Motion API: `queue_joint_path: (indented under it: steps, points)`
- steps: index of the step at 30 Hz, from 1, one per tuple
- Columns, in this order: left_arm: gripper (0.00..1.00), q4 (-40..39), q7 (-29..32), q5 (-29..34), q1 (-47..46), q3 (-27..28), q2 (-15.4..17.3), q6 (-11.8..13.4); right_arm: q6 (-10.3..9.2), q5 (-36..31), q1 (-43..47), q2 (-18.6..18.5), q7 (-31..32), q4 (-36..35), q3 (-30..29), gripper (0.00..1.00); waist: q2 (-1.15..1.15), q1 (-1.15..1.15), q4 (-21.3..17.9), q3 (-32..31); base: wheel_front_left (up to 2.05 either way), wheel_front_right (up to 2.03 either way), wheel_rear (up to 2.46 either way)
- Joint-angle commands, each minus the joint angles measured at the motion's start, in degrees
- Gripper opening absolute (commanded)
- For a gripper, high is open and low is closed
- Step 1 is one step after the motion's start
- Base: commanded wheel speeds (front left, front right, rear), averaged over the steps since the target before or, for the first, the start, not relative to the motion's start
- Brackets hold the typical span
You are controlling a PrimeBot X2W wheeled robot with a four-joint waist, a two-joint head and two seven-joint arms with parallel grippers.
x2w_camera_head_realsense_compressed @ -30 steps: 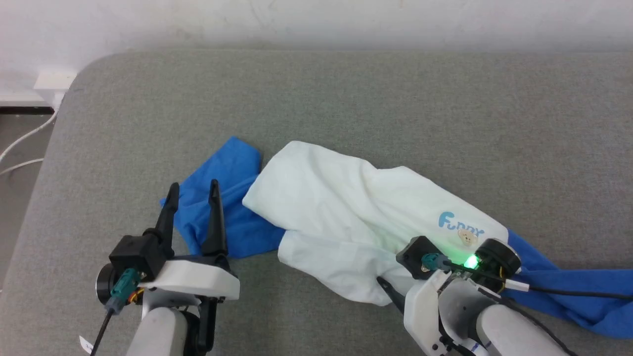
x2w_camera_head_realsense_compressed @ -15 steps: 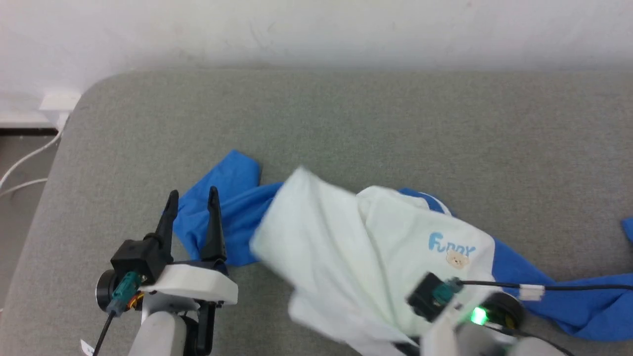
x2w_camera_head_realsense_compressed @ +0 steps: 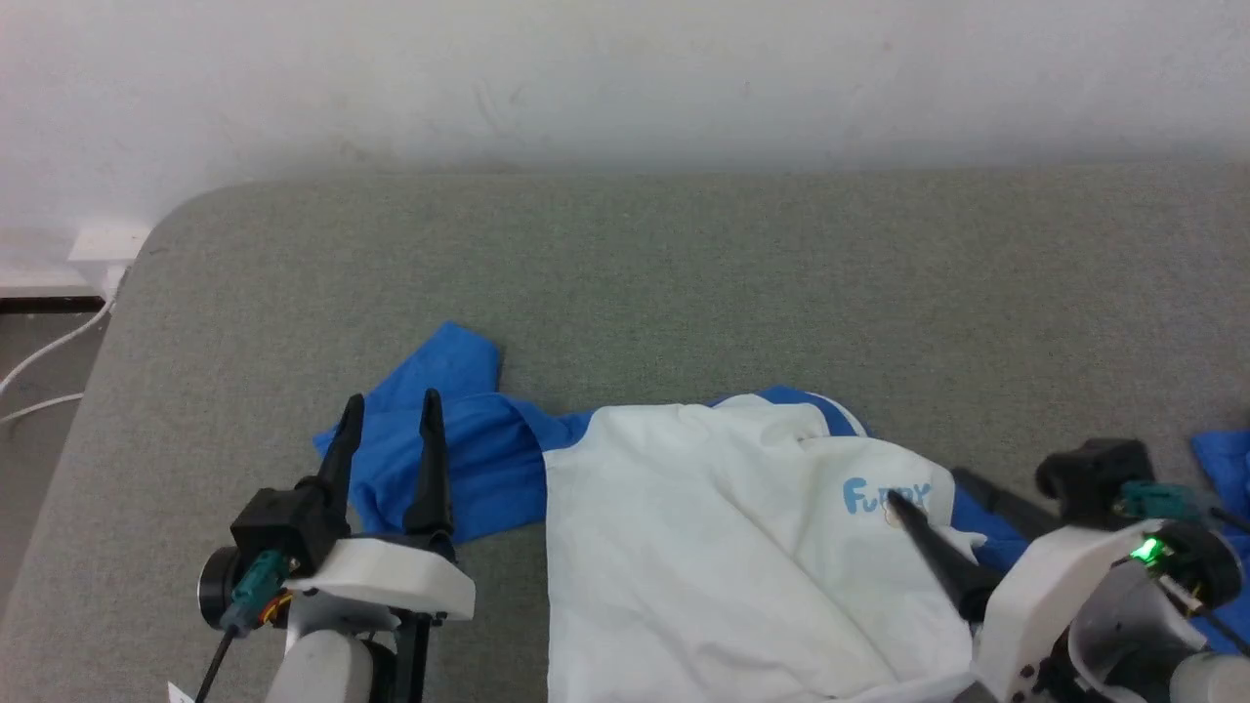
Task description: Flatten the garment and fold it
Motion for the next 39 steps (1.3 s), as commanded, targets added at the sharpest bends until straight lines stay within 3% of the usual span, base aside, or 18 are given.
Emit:
queue_joint_path:
  steps: [1,6,10,14,19,20,21,22,30,39]
  points:
    - [1.0,0.0,-0.3,0.4,0.1,0.0,-0.1,-0.3,-0.05,-3.5,-1.5,2.5,-5.3,0.8,-3.1,1.0,0.0,0.01,0.2,0.4,0.0,0.0,0.0]
    - [1.0,-0.4,-0.3,0.6,-0.7,-0.4,-0.3,-0.6,-0.05,-11.4,-4.2,6.7,-11.4,9.2,-7.8,1.0,0.0,0.01,0.9,2.1,0.0,0.0,0.0]
    - [1.0,-0.7,-0.3,0.7,-1.6,-0.4,-0.5,-0.7,-0.05,-15.8,-8.3,8.5,-11.9,16.9,-10.3,1.0,0.0,0.01,1.5,4.1,0.0,0.0,0.0]
    - [1.0,-0.6,-0.3,0.9,-2.4,-0.3,-0.6,-0.9,-0.05,-16.6,-12.0,8.8,-7.6,25.0,-10.3,1.0,0.0,0.01,2.0,5.7,0.0,0.0,0.0]
    - [1.0,-0.1,-0.3,1.0,-3.3,0.0,-0.7,-1.2,-0.05,-13.6,-13.6,7.8,3.7,31.7,-8.1,1.0,0.0,0.01,2.5,6.5,0.0,0.0,0.0]
    - [1.0,0.0,-0.3,1.0,-3.5,0.0,-0.7,-1.3,-0.05,-12.7,-13.6,7.2,5.9,32.1,-7.2,0.47,0.0,0.01,2.6,6.6,0.0,0.0,0.0]
    - [1.0,0.1,-0.3,1.0,-3.6,0.1,-0.8,-1.4,-0.05,-12.1,-13.8,6.6,7.4,32.1,-6.6,0.34,0.0,0.01,2.6,6.7,0.0,0.0,0.0]
    - [1.0,0.1,-0.3,1.0,-3.6,0.1,-0.8,-1.4,-0.05,-11.6,-14.1,6.0,8.2,31.8,-6.2,0.0,0.0,0.01,2.7,6.8,0.0,0.0,0.0]
    - [1.0,-0.2,-0.3,1.1,-4.4,0.2,-1.0,-1.4,-0.05,-16.0,-20.8,2.4,2.6,29.9,-9.5,0.0,0.0,0.01,3.1,7.9,0.0,0.0,0.0]
    - [1.0,-0.3,-0.3,0.9,-6.0,-0.6,-1.2,-1.6,-0.05,-28.8,-36.4,1.6,-15.6,33.5,-15.4,0.0,0.0,0.01,4.3,9.5,0.0,0.0,0.0]
